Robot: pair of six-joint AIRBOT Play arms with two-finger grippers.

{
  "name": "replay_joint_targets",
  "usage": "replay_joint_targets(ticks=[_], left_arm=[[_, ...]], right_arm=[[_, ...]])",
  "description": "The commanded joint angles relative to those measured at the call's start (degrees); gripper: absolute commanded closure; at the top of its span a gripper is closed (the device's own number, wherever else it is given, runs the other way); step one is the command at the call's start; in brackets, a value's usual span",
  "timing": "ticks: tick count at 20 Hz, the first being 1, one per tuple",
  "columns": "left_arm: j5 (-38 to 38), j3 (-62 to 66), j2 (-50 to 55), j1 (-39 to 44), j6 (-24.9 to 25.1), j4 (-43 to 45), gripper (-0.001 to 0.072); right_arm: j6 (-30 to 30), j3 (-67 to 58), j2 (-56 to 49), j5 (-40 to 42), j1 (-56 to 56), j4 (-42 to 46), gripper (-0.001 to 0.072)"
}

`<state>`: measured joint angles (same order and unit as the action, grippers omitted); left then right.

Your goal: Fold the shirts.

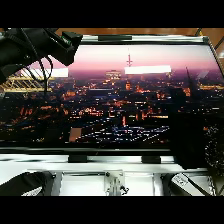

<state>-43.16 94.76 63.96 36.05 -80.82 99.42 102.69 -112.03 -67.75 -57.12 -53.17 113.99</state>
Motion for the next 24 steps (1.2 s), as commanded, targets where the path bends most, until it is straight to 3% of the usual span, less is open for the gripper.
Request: replay_joint_targets(ticks=[1,13,19,20,21,22,24], left_arm=[[0.02,0.02,-0.04,0.04,0.02,0.00,0.0106],[2.10,0.02,-0.04,0.04,0.04,0.00,0.0106],[4.35,0.02,-0.02,0.04,0.07,0.00,0.0106],[4.35,0.02,-0.02,0.04,0.07,0.00,0.0105],[4.35,0.02,-0.02,0.04,0.13,0.02,0.0105],[4.35,0.02,-0.02,0.04,0.22,0.02,0.0106],[4.35,0.02,-0.02,0.02,0.22,0.04,0.0106]], right_arm=[[0.66,-0.04,0.00,-3.13,-5.35,0.26,0.0658],[1.20,-0.04,4.24,-11.17,-24.39,0.33,0.0657],[1.18,-0.04,4.68,-12.98,-27.78,-2.60,0.0654],[1.07,-0.04,4.57,-12.74,-27.78,-4.90,0.0629],[1.01,-0.04,4.46,-12.50,-27.69,-7.32,0.0456],[0.96,-0.04,4.46,-12.63,-27.71,-9.29,0.0221],[-0.24,-0.04,4.63,-13.16,-27.71,-12.46,0.0202]])
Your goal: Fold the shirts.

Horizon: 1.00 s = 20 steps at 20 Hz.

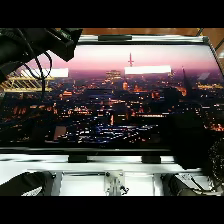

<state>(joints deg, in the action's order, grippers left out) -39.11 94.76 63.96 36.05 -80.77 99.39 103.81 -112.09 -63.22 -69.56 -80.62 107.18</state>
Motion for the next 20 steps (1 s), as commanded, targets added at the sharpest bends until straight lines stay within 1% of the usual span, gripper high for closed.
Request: replay_joint_targets(ticks=[1,3,6,7,8,10,13,15,16,17,18,20], left_arm=[[0.33,0.02,-0.02,0.02,0.17,0.07,0.0105],[0.33,0.02,0.02,0.02,0.17,0.07,0.0105],[0.31,0.00,0.39,-0.04,0.17,0.07,0.0106],[0.31,0.00,0.59,-0.04,0.15,0.04,0.0106],[0.31,0.00,0.79,-0.02,0.15,0.04,0.0106],[0.31,0.00,0.87,-0.04,0.17,0.04,0.0105],[0.28,0.00,0.87,-0.04,0.17,0.07,0.0105],[0.28,0.00,0.90,-0.04,0.17,0.07,0.0105],[0.31,0.00,0.87,-0.04,0.20,0.07,0.0105],[0.31,0.00,0.87,-0.04,0.20,0.07,0.0106],[0.28,0.00,0.87,-0.07,0.20,0.07,0.0105],[0.26,0.00,0.87,-0.07,0.17,0.07,0.0106]], right_arm=[[-1.75,0.02,0.37,-1.20,-0.26,-7.02,0.0203],[-2.38,0.02,1.16,-2.75,-0.26,-10.58,0.0202],[-3.98,0.02,2.21,-9.01,-0.24,-16.83,0.0200],[-4.79,0.02,2.21,-11.76,-0.24,-19.54,0.0177],[-5.55,0.04,2.14,-14.93,-0.22,-22.80,0.0116],[-5.51,0.09,1.92,-20.06,-0.22,-27.12,0.0096],[-4.94,0.09,1.60,-28.59,-0.22,-26.95,0.0096],[-5.79,0.39,1.62,-32.15,-0.22,-26.97,0.0096],[-5.77,0.37,1.62,-32.96,-0.22,-26.97,0.0096],[-5.55,0.37,1.79,-32.06,-0.22,-27.12,0.0096],[-5.05,0.31,2.16,-29.90,-0.26,-27.17,0.0096],[-3.76,0.31,3.48,-23.02,-0.26,-27.12,0.0097]])
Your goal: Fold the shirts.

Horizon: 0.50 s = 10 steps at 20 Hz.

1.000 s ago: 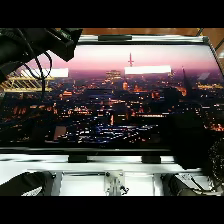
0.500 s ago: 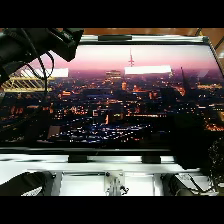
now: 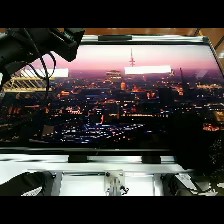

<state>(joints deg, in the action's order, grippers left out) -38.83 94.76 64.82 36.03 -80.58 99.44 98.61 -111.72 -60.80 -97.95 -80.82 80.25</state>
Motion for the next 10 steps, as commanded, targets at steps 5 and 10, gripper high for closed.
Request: replay_joint_targets(ticks=[5,10], left_arm=[[-0.02,0.00,0.02,-0.07,-0.02,0.02,0.0105],[-0.02,0.00,0.02,-0.04,-0.02,0.00,0.0106]], right_arm=[[6.27,-0.11,-0.48,10.34,-0.07,-0.94,0.0097],[5.46,-0.13,-2.29,17.73,-0.07,-1.60,0.0097]])
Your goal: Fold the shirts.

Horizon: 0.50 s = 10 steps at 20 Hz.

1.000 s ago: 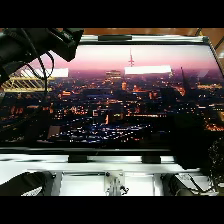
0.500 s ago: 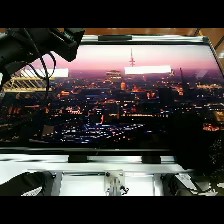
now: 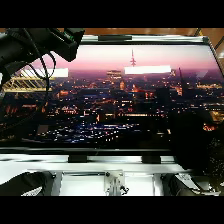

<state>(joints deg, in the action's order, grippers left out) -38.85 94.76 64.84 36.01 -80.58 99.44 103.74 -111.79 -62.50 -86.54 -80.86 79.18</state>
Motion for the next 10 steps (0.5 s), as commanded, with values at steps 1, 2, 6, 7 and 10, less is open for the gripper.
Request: replay_joint_targets(ticks=[1,2,6,7,10], left_arm=[[0.00,0.00,0.00,-0.02,-0.02,0.00,0.0106],[0.00,0.00,0.00,-0.02,-0.04,0.00,0.0106],[0.00,0.00,0.09,-0.02,-0.04,0.00,0.0106],[0.00,0.00,0.17,-0.04,-0.04,0.00,0.0106],[0.00,0.00,0.57,-0.02,-0.04,0.00,0.0106]], right_arm=[[0.35,-0.28,-0.46,9.53,-0.02,-0.04,0.0097],[0.33,-1.01,-0.42,13.00,-0.02,1.40,0.0096],[-2.80,-2.54,-0.44,22.77,-0.02,10.88,0.0096],[-3.54,-2.54,-0.55,23.15,-0.02,11.39,0.0097],[-3.56,-2.54,-1.09,22.01,-0.02,11.10,0.0096]])
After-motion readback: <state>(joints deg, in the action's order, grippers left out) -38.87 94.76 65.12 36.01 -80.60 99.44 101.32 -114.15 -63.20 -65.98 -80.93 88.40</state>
